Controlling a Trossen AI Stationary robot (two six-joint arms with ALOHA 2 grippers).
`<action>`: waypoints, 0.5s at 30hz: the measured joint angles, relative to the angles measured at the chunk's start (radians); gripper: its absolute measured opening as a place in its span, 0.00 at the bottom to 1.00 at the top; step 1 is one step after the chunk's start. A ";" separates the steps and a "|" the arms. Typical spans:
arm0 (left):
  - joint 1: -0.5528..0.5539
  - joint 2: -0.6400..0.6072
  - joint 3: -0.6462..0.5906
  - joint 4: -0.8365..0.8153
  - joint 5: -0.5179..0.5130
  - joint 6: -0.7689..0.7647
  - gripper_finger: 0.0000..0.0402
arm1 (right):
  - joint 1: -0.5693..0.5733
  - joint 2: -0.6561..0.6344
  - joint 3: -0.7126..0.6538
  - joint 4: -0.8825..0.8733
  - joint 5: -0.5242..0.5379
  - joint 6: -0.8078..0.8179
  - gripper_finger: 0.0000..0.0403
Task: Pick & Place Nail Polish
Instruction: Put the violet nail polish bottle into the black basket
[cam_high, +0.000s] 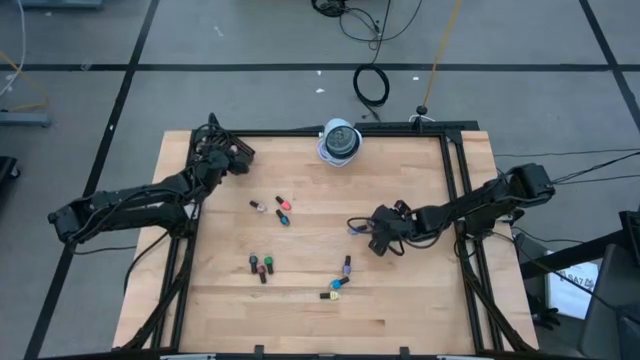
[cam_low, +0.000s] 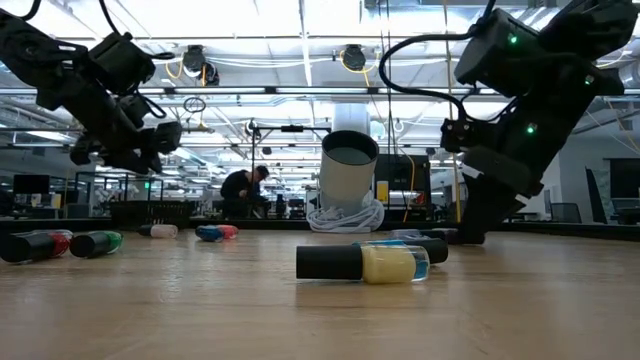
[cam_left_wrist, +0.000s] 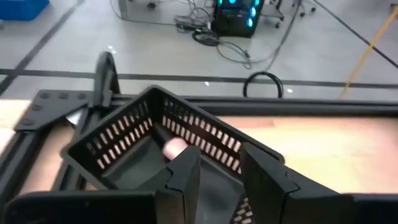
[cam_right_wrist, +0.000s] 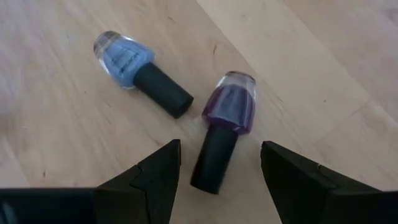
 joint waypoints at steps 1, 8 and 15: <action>0.000 0.000 0.000 -0.002 0.018 0.001 0.28 | 0.000 0.000 0.000 -0.003 0.000 -0.004 0.52; 0.000 0.000 0.000 -0.046 0.119 0.003 0.28 | 0.000 0.000 0.000 -0.007 -0.001 -0.102 0.49; 0.000 0.000 0.000 -0.072 0.175 -0.001 0.28 | -0.001 0.000 0.000 -0.017 -0.005 -0.110 0.32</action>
